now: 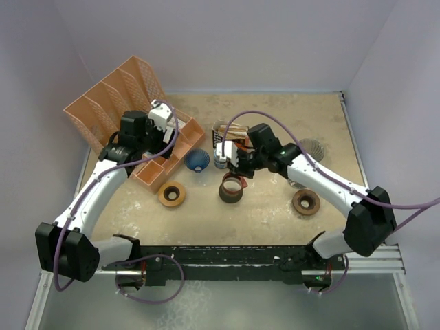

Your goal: Place the coffee filter in the dripper

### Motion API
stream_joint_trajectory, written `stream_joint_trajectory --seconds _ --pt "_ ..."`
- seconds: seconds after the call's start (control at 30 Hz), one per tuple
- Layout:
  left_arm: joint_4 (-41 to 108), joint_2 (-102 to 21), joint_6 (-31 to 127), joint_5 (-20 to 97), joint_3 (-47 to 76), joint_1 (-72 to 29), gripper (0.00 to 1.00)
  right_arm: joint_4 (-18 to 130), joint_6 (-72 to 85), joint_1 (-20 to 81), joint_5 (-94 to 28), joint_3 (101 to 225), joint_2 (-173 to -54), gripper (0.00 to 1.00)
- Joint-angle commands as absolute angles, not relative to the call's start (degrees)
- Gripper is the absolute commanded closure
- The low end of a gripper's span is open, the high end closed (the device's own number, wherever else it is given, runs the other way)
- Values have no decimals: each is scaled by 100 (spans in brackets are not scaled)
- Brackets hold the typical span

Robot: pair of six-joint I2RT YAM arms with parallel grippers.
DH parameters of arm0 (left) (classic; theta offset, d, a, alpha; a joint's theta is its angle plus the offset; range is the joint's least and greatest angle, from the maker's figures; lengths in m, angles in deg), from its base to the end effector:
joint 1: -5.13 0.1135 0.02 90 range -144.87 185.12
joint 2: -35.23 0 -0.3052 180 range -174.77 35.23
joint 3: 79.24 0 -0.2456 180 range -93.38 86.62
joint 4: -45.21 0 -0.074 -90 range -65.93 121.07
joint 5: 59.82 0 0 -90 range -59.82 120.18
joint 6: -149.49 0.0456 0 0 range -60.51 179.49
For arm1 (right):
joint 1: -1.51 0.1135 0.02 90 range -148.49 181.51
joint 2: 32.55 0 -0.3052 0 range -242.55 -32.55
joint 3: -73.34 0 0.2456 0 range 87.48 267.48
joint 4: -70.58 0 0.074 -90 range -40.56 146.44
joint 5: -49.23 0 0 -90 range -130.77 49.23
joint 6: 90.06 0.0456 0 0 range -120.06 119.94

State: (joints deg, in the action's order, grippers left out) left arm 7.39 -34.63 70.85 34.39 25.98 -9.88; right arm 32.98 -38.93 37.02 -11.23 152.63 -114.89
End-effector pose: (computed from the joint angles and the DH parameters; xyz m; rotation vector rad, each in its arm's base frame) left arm 0.2502 -0.0706 0.3562 0.5310 2.0787 -0.1160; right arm 0.2399 0.1988 0.3289 -1.5507 1.6004 0.5532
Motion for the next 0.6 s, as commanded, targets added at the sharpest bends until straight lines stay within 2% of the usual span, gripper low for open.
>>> stream_joint_trajectory --seconds 0.0,0.33,0.57 --pt "837 -3428 6850 3560 2375 -823 7 4021 -3655 4175 -1362 15226 -11525 100" --pt "734 -3291 6957 3669 2469 -748 7 4013 -3554 4766 -1507 15257 -11915 100" --pt "552 -3241 7190 3797 2577 -753 7 3872 -3576 4817 -1564 15306 -12052 93"
